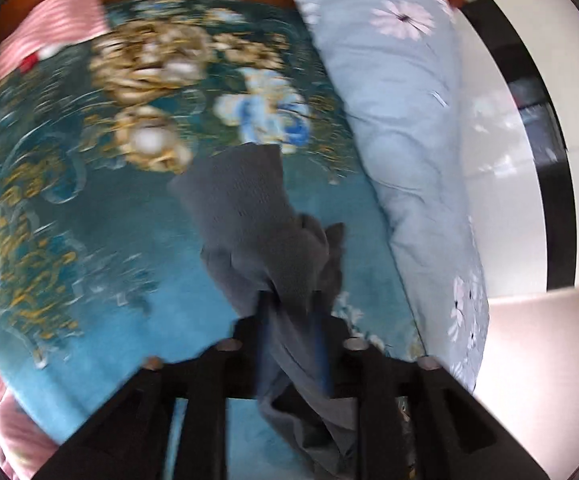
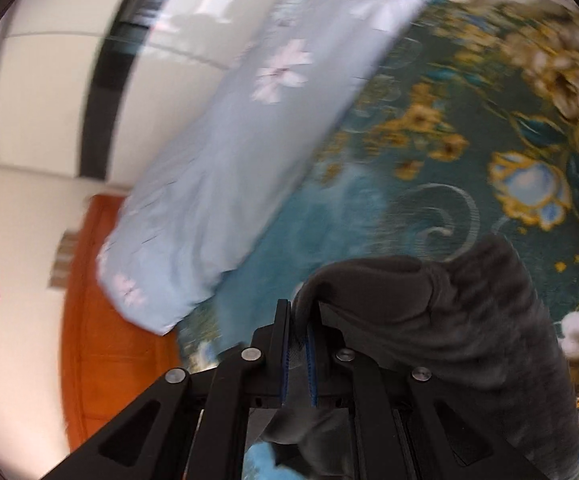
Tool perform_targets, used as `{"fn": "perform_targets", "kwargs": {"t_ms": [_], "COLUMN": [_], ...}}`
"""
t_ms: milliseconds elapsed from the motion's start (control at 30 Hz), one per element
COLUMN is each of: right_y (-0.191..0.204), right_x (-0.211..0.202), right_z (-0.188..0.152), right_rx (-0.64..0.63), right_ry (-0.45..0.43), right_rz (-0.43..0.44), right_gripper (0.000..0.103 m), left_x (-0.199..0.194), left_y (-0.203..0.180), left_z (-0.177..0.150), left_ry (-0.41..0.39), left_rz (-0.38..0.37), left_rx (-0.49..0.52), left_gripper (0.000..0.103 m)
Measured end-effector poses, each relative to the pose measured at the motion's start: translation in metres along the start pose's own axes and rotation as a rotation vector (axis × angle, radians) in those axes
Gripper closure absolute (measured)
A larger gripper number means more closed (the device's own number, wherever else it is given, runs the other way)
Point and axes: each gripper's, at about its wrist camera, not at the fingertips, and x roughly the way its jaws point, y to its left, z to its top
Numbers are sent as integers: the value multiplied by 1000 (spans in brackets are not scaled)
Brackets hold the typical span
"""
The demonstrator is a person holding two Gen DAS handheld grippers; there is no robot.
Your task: Fold clothes
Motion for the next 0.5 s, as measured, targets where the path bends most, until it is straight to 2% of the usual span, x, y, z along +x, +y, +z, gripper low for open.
{"fn": "perform_targets", "kwargs": {"t_ms": [100, 167, 233, 300, 333, 433, 467, 500], "right_y": [-17, -17, -6, 24, 39, 82, 92, 102], "right_x": [12, 13, 8, -6, -13, -30, -26, -11], "right_z": [-1, -2, -7, -25, -34, -64, -81, -104], "right_rx": [0, -35, -107, -254, -327, -537, -593, -656], "right_ry": [29, 29, 10, -51, -82, -161, -153, -93], "right_rz": [-83, -113, -142, -160, -169, -186, -160, -112], "right_gripper": [92, 91, 82, 33, 30, 30, 29, 29], "left_x": [10, 14, 15, 15, 14, 14, 14, 14], "left_y": [2, 19, 42, 75, 88, 128, 138, 144], "left_z": [-10, -17, -28, -43, -50, -73, -82, -88], "left_ry": [23, 31, 34, 38, 36, 9, -3, -9], "left_rz": [-22, 10, 30, 40, 46, 57, 55, 50], "left_rx": [33, 25, -9, -77, -108, -202, -230, -247], "left_gripper": [62, 62, 62, 62, 62, 62, 62, 62]}}
